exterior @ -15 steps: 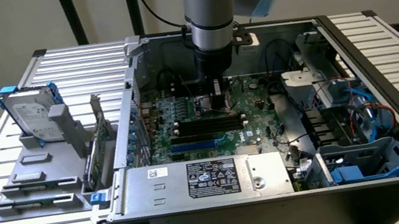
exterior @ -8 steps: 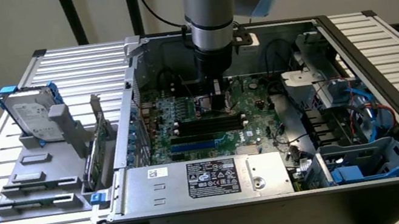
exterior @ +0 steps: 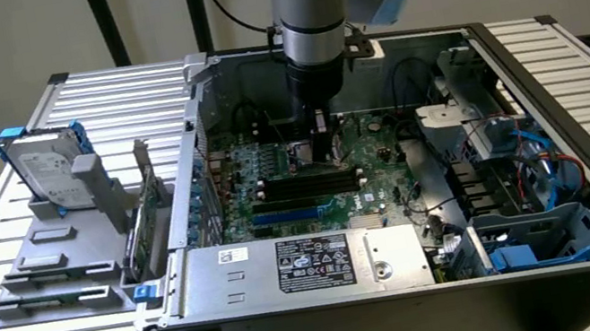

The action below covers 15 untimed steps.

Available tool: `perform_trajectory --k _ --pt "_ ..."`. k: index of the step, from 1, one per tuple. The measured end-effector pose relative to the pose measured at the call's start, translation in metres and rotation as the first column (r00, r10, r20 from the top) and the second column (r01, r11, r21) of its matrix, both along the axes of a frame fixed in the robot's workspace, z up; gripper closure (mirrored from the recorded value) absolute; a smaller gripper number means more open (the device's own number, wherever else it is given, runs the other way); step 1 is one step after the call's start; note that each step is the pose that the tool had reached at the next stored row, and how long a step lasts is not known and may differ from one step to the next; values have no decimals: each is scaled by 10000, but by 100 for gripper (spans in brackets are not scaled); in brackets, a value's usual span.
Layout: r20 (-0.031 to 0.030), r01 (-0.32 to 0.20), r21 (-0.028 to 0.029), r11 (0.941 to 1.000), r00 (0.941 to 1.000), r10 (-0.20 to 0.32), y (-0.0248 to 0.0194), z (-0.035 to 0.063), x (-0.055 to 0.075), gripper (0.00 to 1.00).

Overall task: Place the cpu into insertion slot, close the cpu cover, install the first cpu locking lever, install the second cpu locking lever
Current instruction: 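Place the cpu into insertion slot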

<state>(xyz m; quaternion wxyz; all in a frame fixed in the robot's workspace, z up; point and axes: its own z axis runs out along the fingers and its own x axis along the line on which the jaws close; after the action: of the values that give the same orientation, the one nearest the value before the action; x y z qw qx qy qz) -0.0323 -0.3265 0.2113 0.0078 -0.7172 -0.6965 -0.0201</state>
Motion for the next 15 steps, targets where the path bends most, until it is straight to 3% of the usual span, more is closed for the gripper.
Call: perform_trajectory --k 2,3,4,6,7,11,15 --pt "-1 -1 -2 10000 10000 1 -1 41 -16 40" --pt "-1 -1 -1 10000 10000 1 -1 58 -30 46" --pt "0 0 0 10000 10000 0 -2 73 -50 46" --pt "0 0 0 10000 10000 0 -5 101 -100 58" --pt "-1 -1 0 10000 10000 1 -6 113 -131 58" --pt "-1 0 0 10000 10000 0 -18 155 -303 82" --pt "-1 0 0 10000 10000 0 -32 189 -474 89"
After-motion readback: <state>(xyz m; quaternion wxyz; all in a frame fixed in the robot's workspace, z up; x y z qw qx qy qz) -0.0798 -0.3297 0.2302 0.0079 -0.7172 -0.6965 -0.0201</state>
